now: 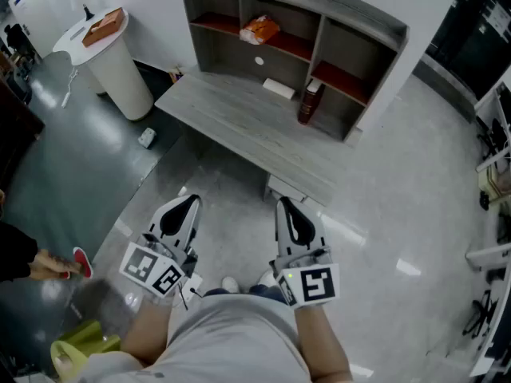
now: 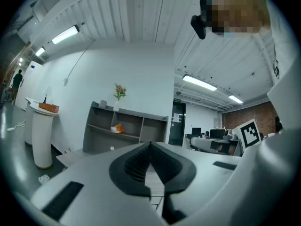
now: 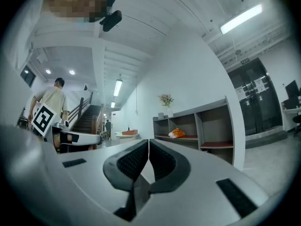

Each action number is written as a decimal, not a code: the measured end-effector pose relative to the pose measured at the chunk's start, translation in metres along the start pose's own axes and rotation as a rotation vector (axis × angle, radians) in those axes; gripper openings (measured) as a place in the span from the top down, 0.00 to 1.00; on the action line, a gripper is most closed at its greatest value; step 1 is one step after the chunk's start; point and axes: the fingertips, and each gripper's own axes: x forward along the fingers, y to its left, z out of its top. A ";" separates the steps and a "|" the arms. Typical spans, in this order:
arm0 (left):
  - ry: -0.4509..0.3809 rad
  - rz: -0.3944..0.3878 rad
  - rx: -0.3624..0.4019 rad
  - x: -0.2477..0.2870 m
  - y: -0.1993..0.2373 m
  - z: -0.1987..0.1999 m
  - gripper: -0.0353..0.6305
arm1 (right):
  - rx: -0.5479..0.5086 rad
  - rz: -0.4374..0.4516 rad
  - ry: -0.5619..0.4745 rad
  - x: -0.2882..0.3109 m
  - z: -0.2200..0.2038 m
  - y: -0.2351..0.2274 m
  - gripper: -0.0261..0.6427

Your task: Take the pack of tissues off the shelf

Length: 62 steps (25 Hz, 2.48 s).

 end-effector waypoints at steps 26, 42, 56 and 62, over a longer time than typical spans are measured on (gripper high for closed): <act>0.057 -0.009 -0.007 0.153 -0.014 -0.032 0.92 | 0.056 -0.004 0.026 0.037 -0.027 -0.133 0.93; 0.114 -0.090 -0.029 0.285 0.146 0.001 0.92 | 0.034 -0.115 0.113 0.218 -0.034 -0.171 0.93; 0.149 -0.216 -0.062 0.405 0.261 0.006 0.92 | 0.017 -0.243 0.106 0.351 -0.028 -0.189 0.93; 0.162 -0.265 -0.134 0.454 0.281 -0.005 0.92 | 0.016 -0.306 0.100 0.378 -0.027 -0.193 0.93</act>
